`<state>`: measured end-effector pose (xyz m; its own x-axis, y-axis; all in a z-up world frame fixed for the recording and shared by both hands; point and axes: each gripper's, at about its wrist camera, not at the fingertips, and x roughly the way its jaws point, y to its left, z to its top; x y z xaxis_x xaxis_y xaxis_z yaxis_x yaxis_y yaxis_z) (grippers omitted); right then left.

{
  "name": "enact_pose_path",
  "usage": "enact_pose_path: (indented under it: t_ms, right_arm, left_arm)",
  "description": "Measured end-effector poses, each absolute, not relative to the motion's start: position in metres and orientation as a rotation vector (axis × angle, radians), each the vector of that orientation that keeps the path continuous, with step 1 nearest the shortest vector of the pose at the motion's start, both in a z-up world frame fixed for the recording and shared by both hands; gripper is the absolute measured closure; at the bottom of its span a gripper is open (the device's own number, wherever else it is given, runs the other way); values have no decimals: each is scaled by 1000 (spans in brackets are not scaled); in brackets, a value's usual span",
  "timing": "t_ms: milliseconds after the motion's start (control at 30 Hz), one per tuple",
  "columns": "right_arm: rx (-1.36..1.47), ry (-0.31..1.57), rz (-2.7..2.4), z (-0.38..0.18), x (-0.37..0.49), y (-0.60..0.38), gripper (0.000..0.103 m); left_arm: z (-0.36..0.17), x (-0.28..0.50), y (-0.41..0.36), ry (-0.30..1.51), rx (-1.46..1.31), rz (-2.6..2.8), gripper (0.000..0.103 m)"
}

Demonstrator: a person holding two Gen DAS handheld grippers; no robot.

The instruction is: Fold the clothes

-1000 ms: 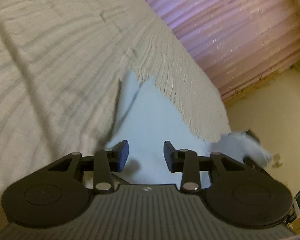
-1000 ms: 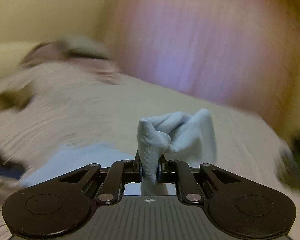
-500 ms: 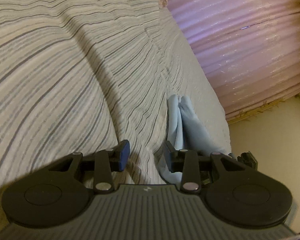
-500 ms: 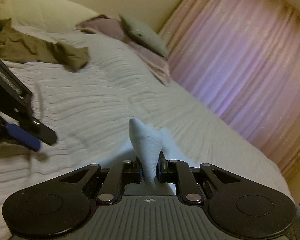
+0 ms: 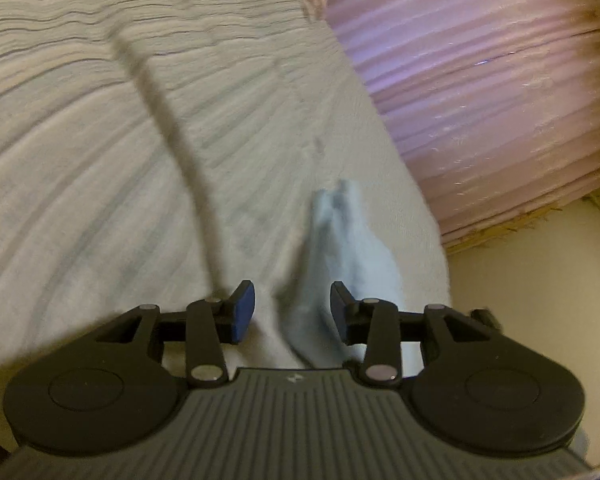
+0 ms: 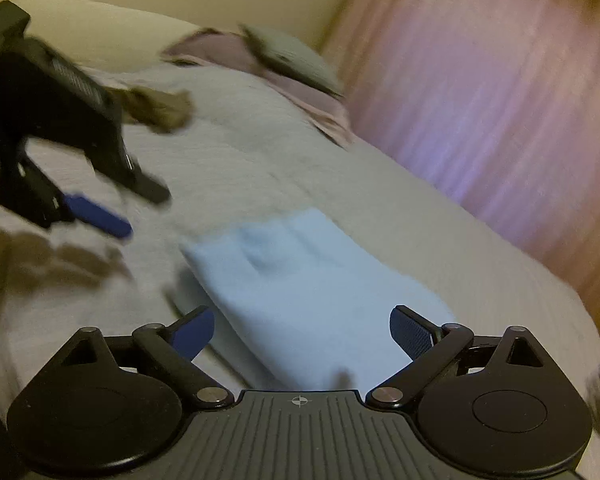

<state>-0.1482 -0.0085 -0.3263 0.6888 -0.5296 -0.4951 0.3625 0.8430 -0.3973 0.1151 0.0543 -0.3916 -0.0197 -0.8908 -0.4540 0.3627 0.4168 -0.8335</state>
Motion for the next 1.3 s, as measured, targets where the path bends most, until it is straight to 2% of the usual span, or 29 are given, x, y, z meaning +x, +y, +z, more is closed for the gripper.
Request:
enact_pose_path:
  t_ms: [67,100,167,233,300,333,367,400,467,500,633,700,733,767,800,833,867,967,1000,1033,1100,1233,1267,1300]
  right_arm:
    - [-259,661,-558,-329,-174,-16,9]
    - [-260,682,-580,-330,-184,-20,19]
    - [-268,723,-610,-333,-202,-25,30]
    - [-281,733,-622,-337,-211,-30,35]
    - [-315,719,-604,-340,-214,-34,56]
    - [-343,717,-587,-343,-211,-34,60]
    - [-372,716,-570,-345,-209,-34,70]
    - [-403,713,-554,-347,-206,-33,89]
    - [-476,701,-533,-352,-205,-29,93]
    - [-509,697,-534,-356,-205,-28,94]
    - [-548,772,-514,-376,-197,-24,94]
    - [-508,766,-519,-374,-198,-24,91]
    - [-452,761,-521,-368,-201,-28,83]
    - [-396,755,-522,-362,-205,-32,63]
    - [-340,749,-524,-356,-208,-36,35]
    - [-263,735,-521,-350,-214,-41,26]
    - [-144,703,-512,-342,-223,-51,24]
    - [287,599,-479,-326,-249,-88,24]
    - [459,557,-466,-327,-256,-105,24]
    - [631,511,-451,-333,-261,-122,24]
    - [940,423,-418,-345,-269,-153,24]
    - [1199,397,-367,-371,-257,-190,24]
    - [1229,402,-359,-375,-253,-197,31]
    - [1257,404,-350,-379,-247,-201,41]
  left_arm:
    - [-388,105,47,1218,-585,-1121,65]
    - [-387,99,42,1230,-592,-1137,65]
    - [-387,89,31,1253,-605,-1163,65]
    - [-389,84,19,1257,-597,-1140,65]
    - [-392,78,6,1262,-589,-1117,65]
    - [-393,76,0,1262,-583,-1106,66]
    - [-394,73,-4,1252,-574,-1094,66]
    - [-395,71,-9,1242,-565,-1084,66]
    - [-395,68,-13,1219,-549,-1065,75]
    - [-395,67,-15,1204,-542,-1057,93]
    - [-392,56,-9,1059,-477,-1085,94]
    - [-403,50,-10,1059,-429,-1054,94]
    - [-412,49,-8,1081,-464,-1031,94]
    - [-419,49,-7,1100,-497,-1011,94]
    - [-419,48,-5,1107,-525,-1000,92]
    - [-418,46,-4,1115,-549,-989,89]
    - [-413,42,-2,1122,-556,-980,89]
    - [-397,29,4,1139,-579,-983,79]
    - [-393,25,6,1144,-588,-994,69]
    - [-393,21,5,1157,-603,-989,64]
    - [-400,20,-7,1202,-629,-956,63]
    - [-416,23,-26,1254,-691,-866,63]
    - [-419,25,-29,1259,-705,-846,63]
    - [-422,27,-31,1261,-719,-829,64]
